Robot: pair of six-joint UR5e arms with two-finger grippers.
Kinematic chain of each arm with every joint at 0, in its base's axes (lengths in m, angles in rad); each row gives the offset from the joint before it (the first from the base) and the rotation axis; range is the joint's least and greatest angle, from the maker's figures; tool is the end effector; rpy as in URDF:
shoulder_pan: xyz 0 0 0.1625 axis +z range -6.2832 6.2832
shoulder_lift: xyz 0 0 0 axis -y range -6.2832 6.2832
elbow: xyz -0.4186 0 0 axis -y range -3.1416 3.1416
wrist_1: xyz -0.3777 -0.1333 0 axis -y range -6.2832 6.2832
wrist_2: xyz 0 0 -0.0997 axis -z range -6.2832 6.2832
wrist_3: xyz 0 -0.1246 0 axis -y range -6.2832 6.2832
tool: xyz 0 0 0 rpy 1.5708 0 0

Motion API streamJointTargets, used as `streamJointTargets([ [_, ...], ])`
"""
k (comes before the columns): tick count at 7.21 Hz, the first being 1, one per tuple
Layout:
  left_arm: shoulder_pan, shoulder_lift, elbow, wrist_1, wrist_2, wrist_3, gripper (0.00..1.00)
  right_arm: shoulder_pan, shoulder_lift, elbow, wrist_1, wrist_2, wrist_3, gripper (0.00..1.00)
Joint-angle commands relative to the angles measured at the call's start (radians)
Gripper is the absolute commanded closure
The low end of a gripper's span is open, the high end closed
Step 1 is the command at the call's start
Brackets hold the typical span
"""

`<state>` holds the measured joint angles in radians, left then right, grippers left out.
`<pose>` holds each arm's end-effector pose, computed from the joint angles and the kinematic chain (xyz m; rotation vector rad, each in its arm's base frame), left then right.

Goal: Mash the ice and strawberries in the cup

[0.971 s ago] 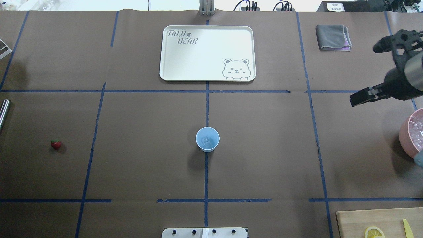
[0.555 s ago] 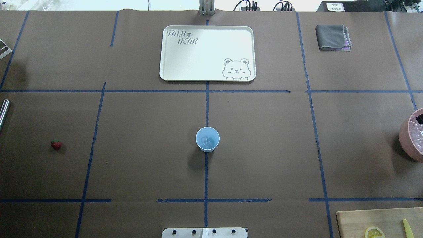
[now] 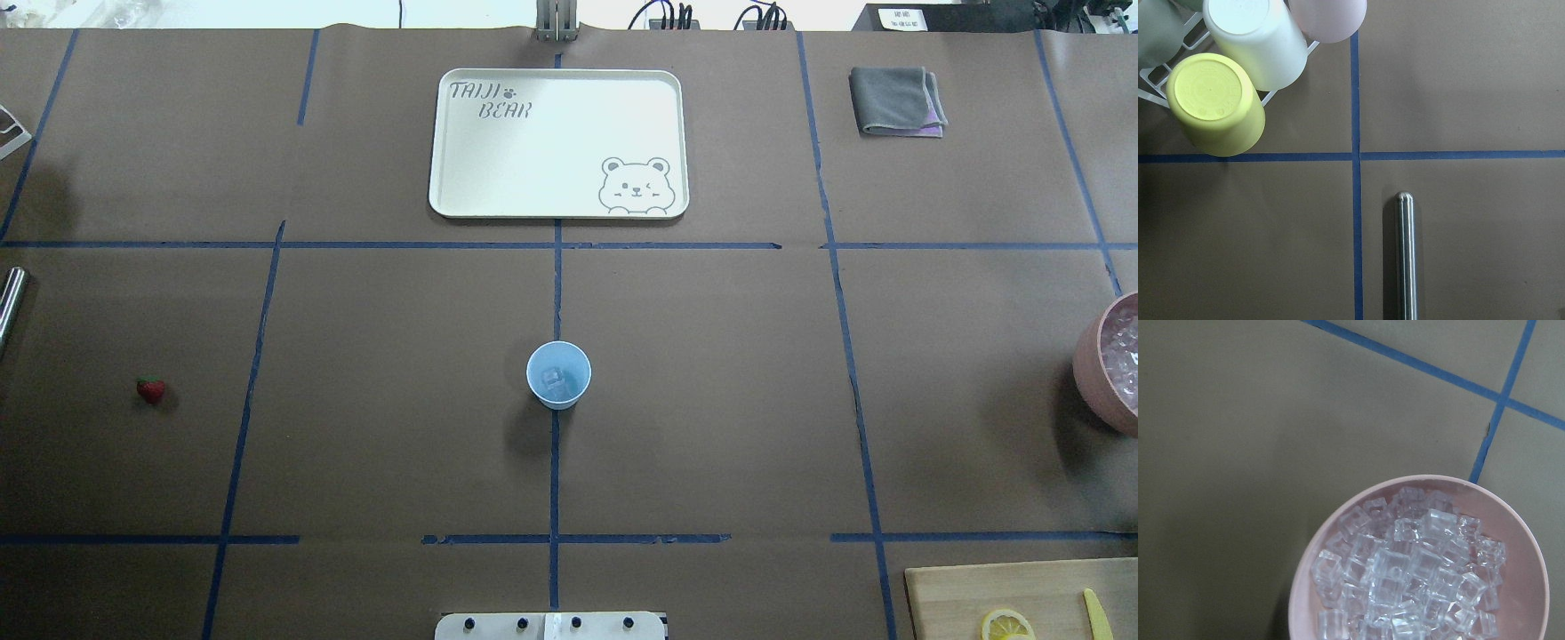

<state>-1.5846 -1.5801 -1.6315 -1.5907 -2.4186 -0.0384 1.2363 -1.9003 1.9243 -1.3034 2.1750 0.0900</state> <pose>-0.0466 -0.4868 0.6278 0.0740 0.8481 -0.0109 -0.0615 -0.3673 0.6191 0.1504 -0.6486 -0.3235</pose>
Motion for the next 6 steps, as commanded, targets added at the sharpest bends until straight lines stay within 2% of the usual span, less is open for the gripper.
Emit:
streamJointTargets([
  [1,0.0,0.0,-0.001,0.0,0.001,0.0,0.0,-0.001,0.003,-0.077,0.056,-0.001,-0.007,0.02],
  [3,0.0,0.0,-0.001,0.0,0.001,0.002,0.0,-0.006,0.001,-0.09,0.047,0.006,-0.009,0.14],
  [6,0.0,-0.001,-0.001,-0.002,-0.001,0.002,0.0,-0.067,0.001,-0.113,0.047,0.006,-0.01,0.2],
])
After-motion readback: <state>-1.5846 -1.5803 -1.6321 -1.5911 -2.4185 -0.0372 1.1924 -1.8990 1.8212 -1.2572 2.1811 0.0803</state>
